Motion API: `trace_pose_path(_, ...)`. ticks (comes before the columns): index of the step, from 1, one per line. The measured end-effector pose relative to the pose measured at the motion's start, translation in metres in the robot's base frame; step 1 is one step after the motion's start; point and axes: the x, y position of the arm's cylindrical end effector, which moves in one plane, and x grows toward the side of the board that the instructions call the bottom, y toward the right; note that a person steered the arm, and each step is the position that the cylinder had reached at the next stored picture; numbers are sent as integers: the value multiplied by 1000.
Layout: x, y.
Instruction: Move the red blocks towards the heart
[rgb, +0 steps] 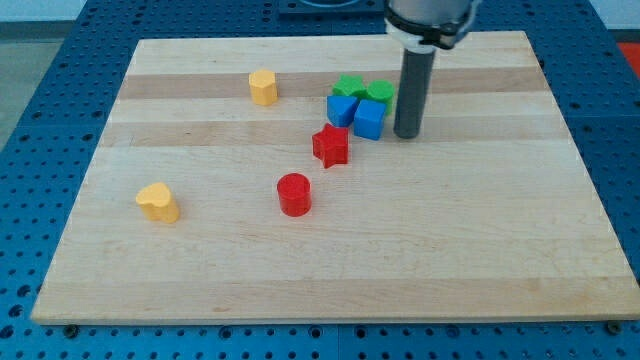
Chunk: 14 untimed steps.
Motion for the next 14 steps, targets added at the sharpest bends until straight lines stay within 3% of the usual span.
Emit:
trace_pose_path(2,18,-52)
trace_pose_path(8,0,-178)
trace_pose_path(10,29,-171)
trace_pose_path(12,48,-76)
trace_pose_path(13,87,-87)
trace_pose_path(14,96,-144)
